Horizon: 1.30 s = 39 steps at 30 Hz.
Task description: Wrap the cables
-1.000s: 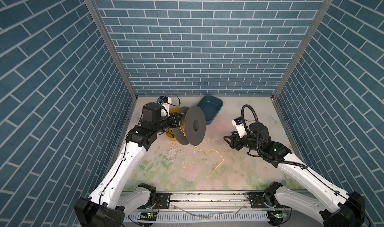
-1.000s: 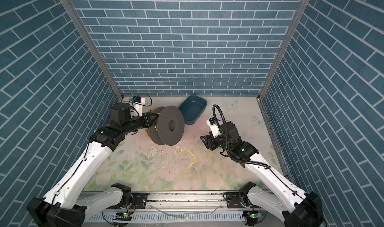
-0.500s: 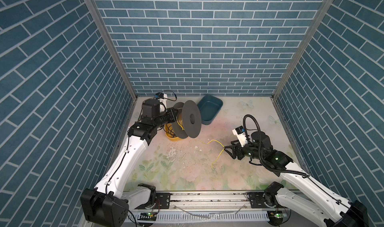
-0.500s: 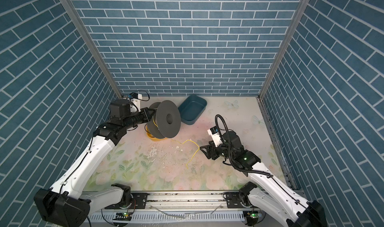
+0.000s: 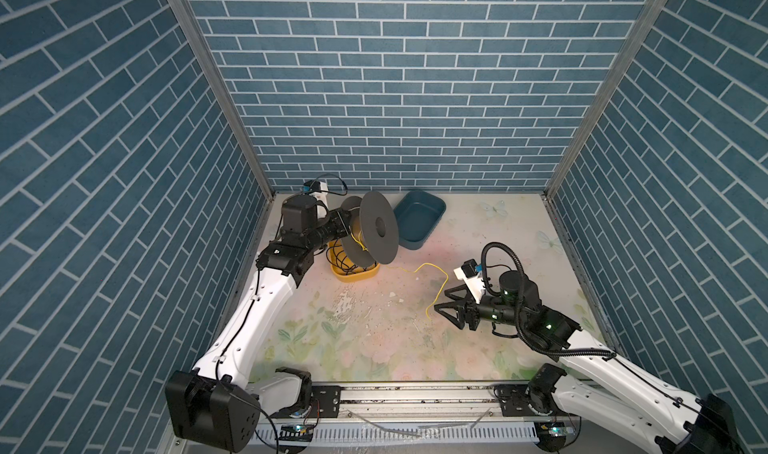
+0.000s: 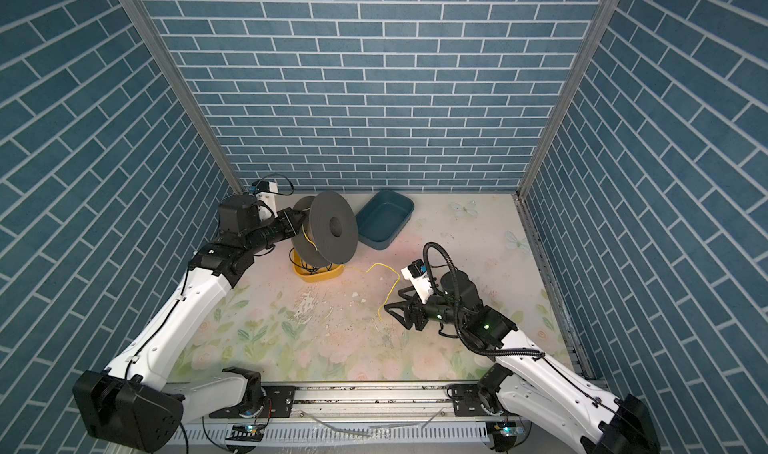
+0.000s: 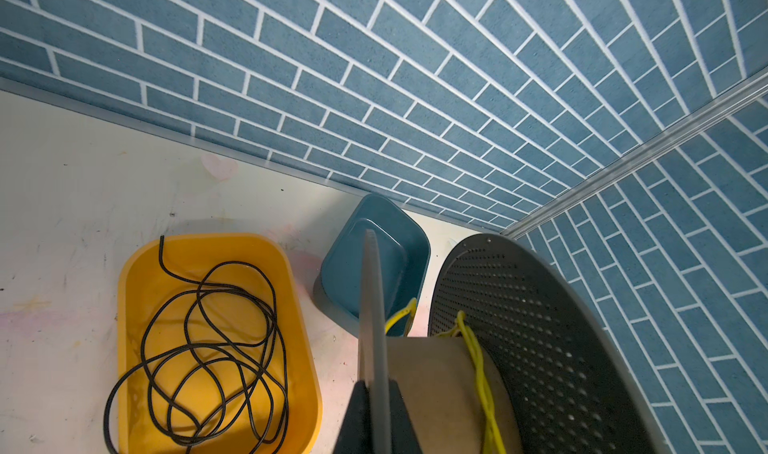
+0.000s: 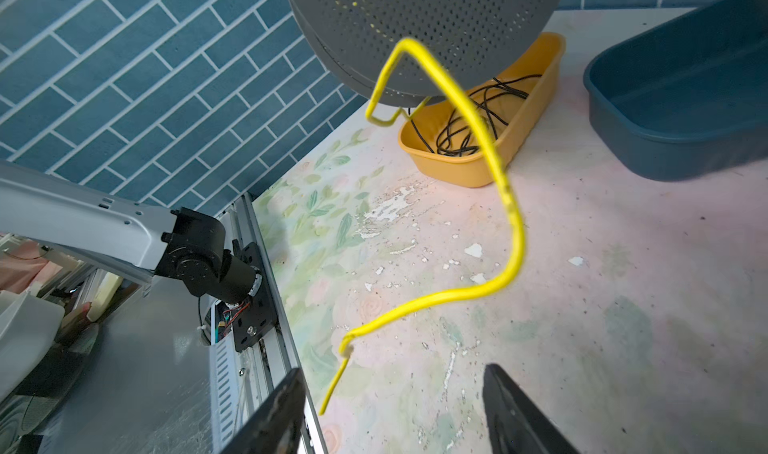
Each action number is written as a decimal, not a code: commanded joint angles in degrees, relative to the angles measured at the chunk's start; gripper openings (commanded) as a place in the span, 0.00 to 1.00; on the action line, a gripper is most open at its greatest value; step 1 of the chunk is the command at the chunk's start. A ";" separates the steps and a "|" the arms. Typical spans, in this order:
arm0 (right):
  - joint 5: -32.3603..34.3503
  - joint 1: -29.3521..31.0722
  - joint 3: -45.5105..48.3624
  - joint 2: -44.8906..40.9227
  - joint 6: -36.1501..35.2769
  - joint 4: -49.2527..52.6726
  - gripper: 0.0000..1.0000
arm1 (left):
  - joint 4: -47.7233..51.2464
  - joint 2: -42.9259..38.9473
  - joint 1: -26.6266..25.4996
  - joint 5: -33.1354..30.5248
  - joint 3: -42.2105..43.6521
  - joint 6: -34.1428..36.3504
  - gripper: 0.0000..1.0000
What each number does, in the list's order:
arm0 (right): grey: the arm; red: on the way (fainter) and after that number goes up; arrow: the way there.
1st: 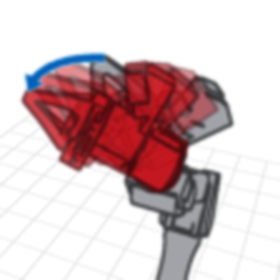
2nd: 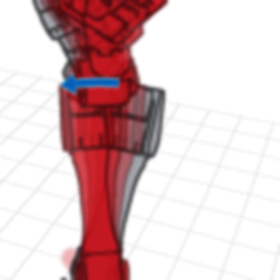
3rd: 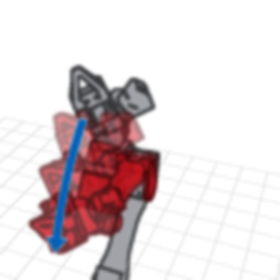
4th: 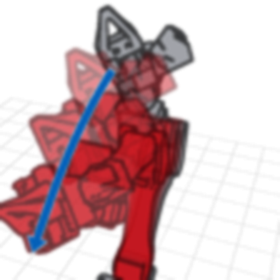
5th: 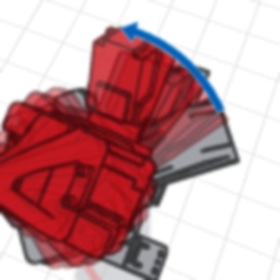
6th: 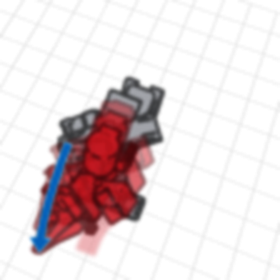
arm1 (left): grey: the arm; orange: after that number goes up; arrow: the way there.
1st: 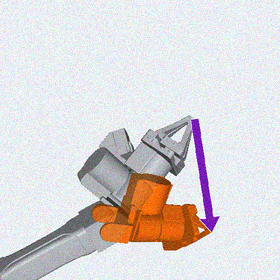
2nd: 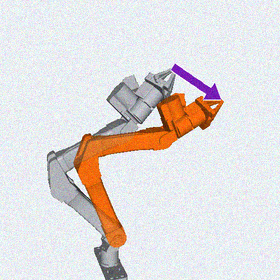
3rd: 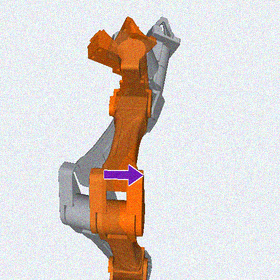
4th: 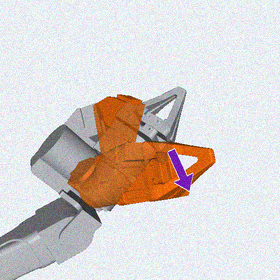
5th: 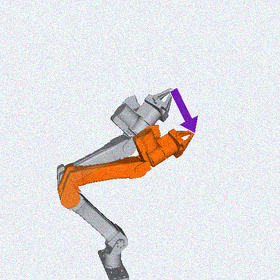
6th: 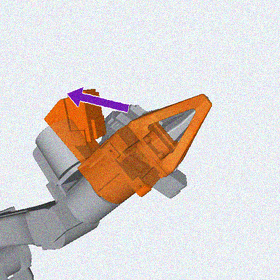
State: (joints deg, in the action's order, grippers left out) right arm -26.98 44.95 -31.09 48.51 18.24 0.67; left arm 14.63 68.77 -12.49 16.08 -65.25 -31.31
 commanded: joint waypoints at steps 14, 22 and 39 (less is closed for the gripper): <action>6.16 7.01 -1.27 10.08 4.70 -13.19 0.42 | -6.09 0.03 0.52 -0.81 -0.57 -1.56 0.00; 12.80 10.11 -4.90 11.23 1.03 -5.12 0.00 | -5.57 0.04 0.61 -4.52 -0.41 -1.94 0.00; 24.78 24.97 -32.25 25.51 -13.76 18.15 0.00 | -9.32 4.29 -6.98 -18.07 0.23 -0.09 0.00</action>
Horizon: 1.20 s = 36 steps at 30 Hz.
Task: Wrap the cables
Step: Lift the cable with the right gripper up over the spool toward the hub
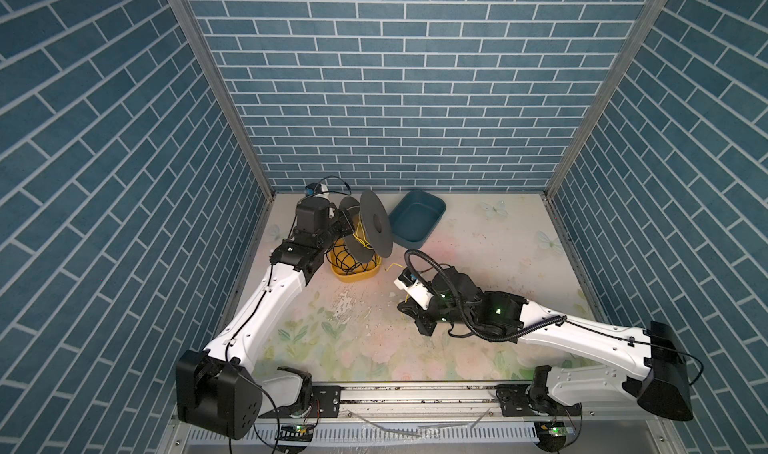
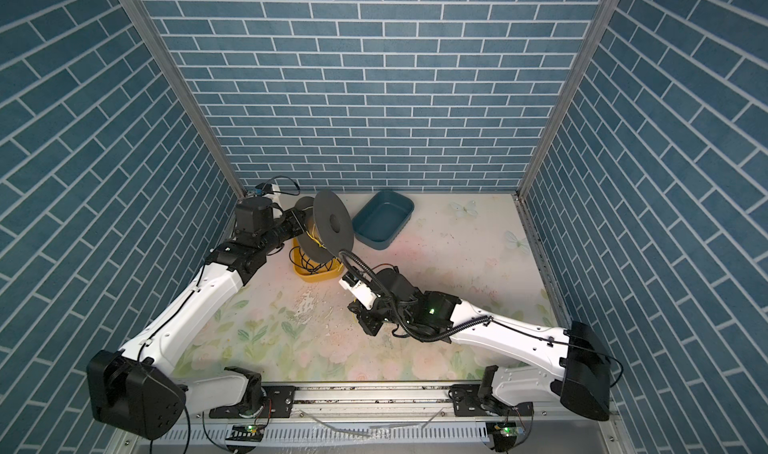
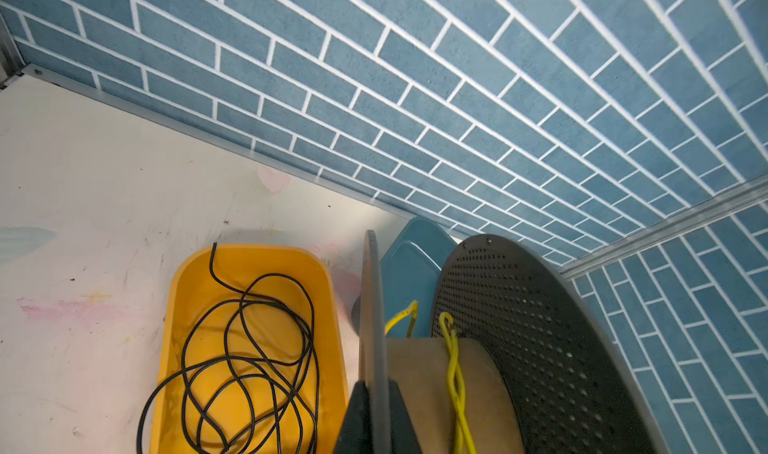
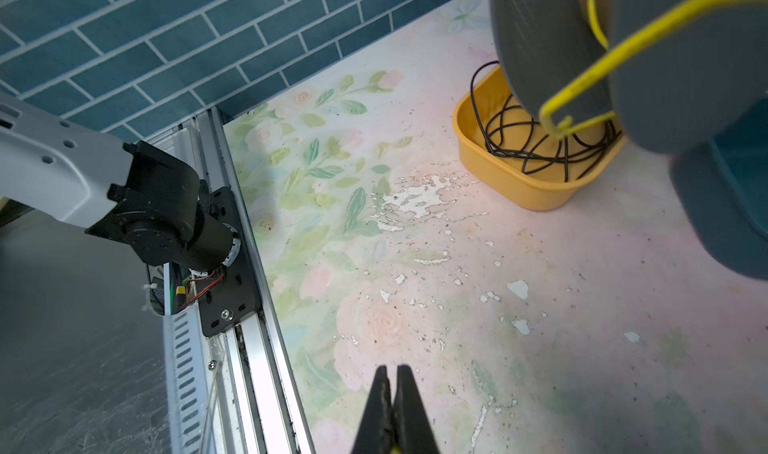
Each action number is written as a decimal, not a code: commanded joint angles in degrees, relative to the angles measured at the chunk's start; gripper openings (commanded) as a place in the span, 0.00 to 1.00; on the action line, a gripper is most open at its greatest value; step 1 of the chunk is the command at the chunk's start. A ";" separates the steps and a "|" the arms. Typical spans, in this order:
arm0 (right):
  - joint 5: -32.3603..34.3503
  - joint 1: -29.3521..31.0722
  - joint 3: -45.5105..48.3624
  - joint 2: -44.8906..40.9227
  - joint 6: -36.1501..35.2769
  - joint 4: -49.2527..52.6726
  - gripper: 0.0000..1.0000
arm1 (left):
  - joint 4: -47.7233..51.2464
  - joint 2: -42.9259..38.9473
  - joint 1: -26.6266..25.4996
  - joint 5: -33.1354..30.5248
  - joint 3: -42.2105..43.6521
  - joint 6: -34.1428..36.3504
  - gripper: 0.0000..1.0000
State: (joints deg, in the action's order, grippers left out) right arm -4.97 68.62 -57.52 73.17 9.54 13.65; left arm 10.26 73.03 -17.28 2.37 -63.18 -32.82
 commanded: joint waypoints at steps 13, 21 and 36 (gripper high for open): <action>6.07 -0.52 -20.33 3.82 -16.66 14.12 0.00 | -0.70 0.97 -14.63 -13.49 -1.22 9.87 0.00; -6.60 -9.73 -21.22 2.27 -17.80 17.29 0.00 | 5.99 -0.95 -19.42 -14.06 -0.26 14.31 0.00; -9.47 -20.61 -22.17 4.03 -18.76 18.64 0.00 | 14.43 -1.18 -24.80 -16.35 -2.00 20.19 0.00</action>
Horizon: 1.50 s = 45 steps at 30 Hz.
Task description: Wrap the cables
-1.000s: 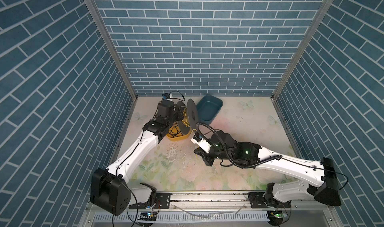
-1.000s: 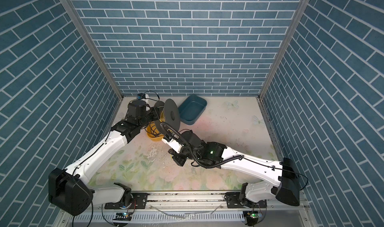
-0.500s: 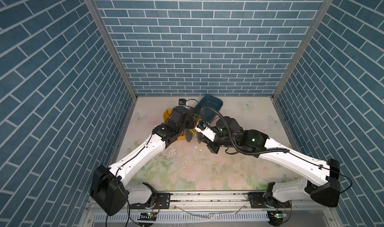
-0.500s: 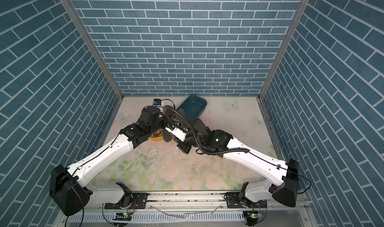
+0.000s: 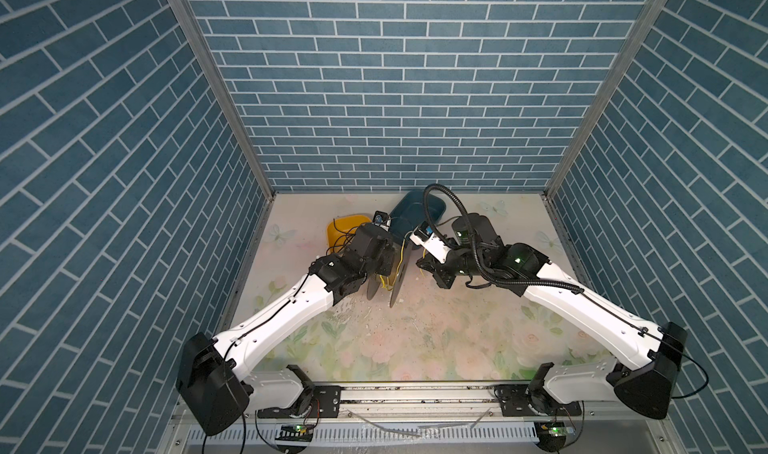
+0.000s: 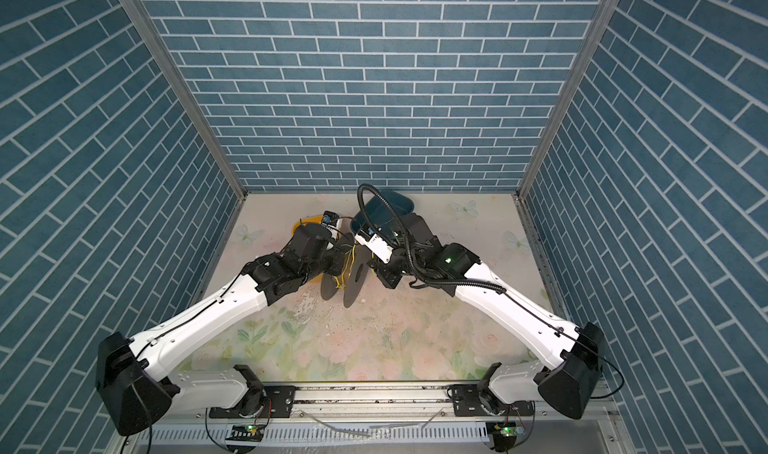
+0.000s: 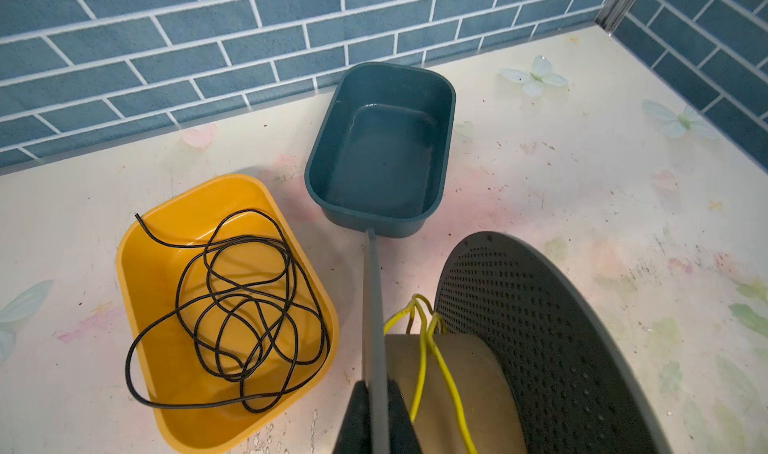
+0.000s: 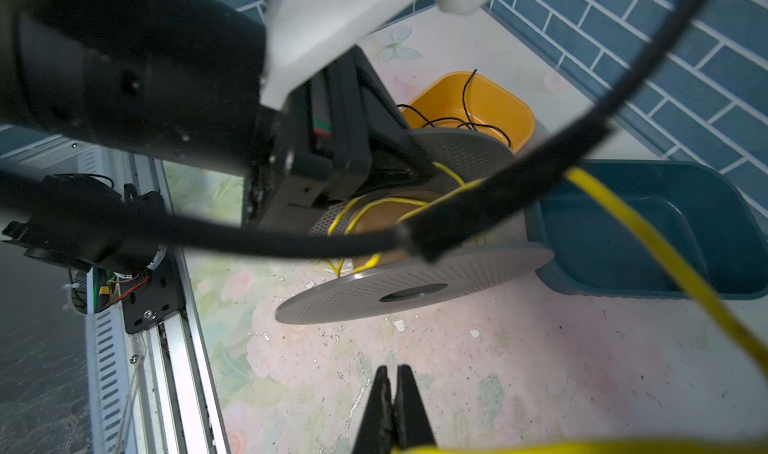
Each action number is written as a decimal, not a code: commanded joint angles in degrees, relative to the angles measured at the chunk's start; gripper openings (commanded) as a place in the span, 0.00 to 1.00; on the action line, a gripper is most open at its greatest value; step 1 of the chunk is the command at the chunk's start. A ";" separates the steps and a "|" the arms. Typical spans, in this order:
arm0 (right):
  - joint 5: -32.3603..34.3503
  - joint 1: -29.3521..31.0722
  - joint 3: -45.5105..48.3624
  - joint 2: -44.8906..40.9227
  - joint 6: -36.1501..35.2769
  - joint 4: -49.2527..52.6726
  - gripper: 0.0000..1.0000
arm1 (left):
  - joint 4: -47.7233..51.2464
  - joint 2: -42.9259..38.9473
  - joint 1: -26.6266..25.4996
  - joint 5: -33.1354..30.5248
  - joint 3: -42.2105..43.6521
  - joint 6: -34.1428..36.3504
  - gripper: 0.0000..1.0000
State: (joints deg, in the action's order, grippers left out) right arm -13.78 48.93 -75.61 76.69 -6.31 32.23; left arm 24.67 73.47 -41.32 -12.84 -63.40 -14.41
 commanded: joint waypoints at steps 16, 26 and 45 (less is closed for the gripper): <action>16.32 -6.40 -5.23 6.58 -3.79 1.01 0.00 | 8.48 -5.10 -2.03 3.66 -3.26 8.80 0.00; 12.27 -9.96 -0.03 9.49 -2.22 -5.86 0.00 | 10.47 -9.18 4.27 19.38 -4.89 5.66 0.00; -4.15 -10.06 21.26 3.79 2.71 -30.05 0.00 | -4.39 -14.53 21.81 41.49 1.56 -9.94 0.00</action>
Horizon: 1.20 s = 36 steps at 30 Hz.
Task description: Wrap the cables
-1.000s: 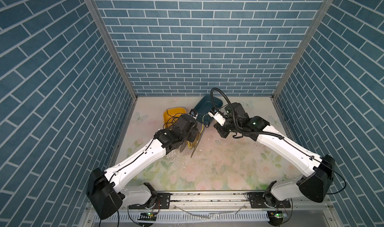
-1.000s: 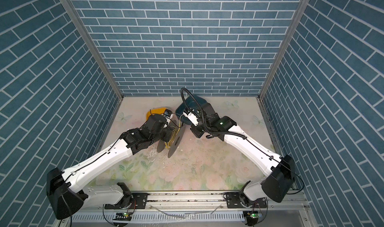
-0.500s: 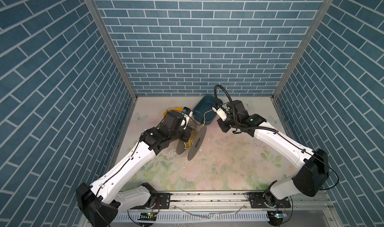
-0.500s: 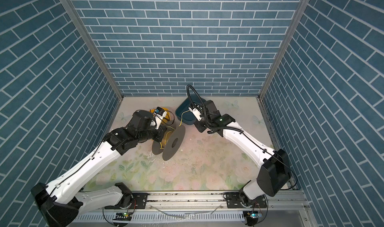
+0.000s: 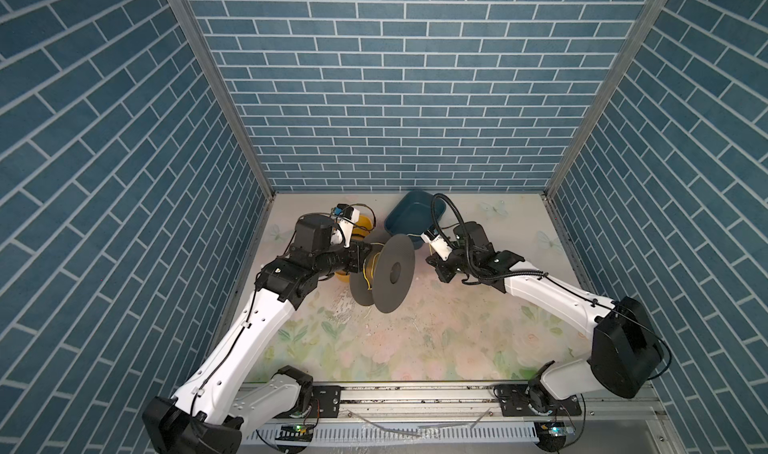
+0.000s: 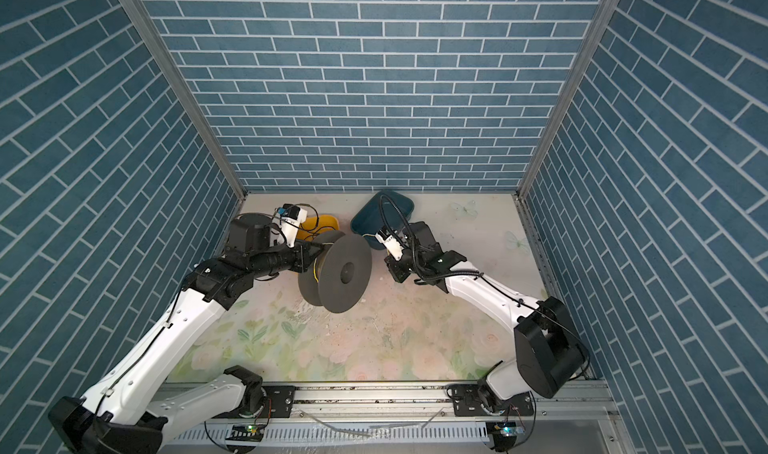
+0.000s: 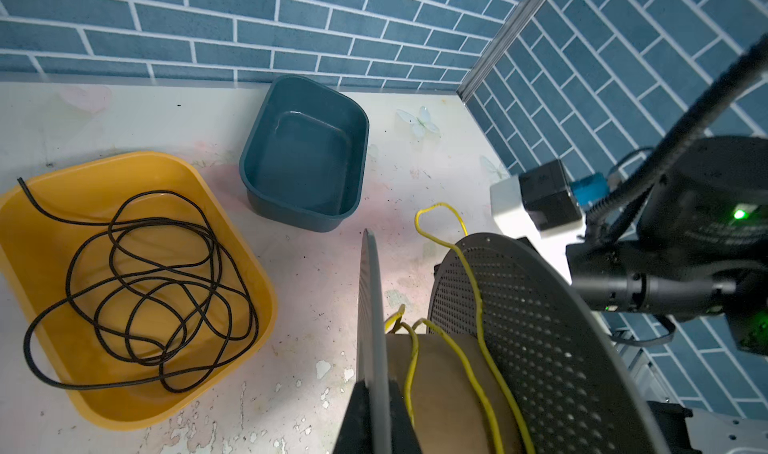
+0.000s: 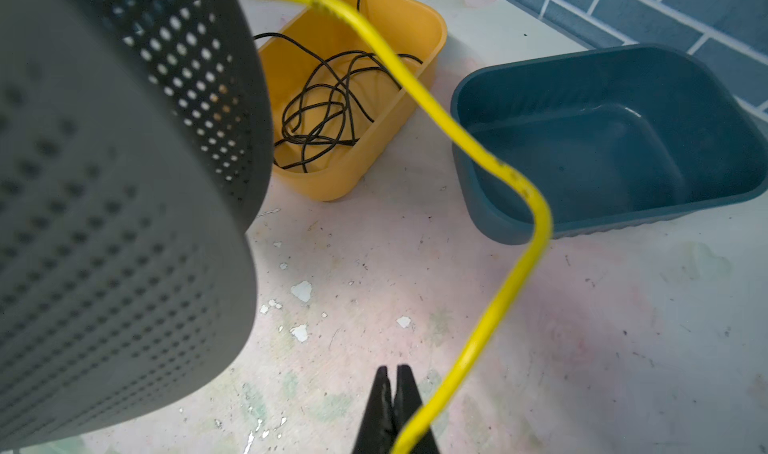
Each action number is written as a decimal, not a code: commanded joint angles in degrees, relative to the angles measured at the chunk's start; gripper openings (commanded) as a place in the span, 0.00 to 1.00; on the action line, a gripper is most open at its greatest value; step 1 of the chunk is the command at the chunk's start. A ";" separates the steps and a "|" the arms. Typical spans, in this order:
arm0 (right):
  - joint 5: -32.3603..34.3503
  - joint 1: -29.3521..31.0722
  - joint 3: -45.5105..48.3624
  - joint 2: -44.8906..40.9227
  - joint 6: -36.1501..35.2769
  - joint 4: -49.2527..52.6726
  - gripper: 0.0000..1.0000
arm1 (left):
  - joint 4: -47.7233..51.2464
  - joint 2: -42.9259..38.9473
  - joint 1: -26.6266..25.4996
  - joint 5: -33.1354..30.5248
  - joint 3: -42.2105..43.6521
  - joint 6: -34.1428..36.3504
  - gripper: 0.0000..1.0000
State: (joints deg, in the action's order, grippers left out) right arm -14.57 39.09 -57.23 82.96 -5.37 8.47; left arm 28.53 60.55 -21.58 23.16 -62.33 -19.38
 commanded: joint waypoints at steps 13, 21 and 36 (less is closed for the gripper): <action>-7.39 0.70 12.01 -4.63 11.23 -16.65 0.00 | -24.38 -1.23 8.10 9.13 4.14 -18.27 0.00; -2.40 4.61 16.41 -5.87 18.66 -24.83 0.00 | -34.05 -0.79 9.08 2.33 7.84 -27.64 0.00; 6.21 16.24 10.72 0.63 19.62 -23.43 0.00 | -38.49 -0.29 8.88 -8.87 11.57 -29.97 0.00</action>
State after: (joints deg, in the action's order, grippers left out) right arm -10.70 53.21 -43.66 82.19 14.76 -16.69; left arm -2.02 61.08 -13.26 19.44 -50.41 -48.10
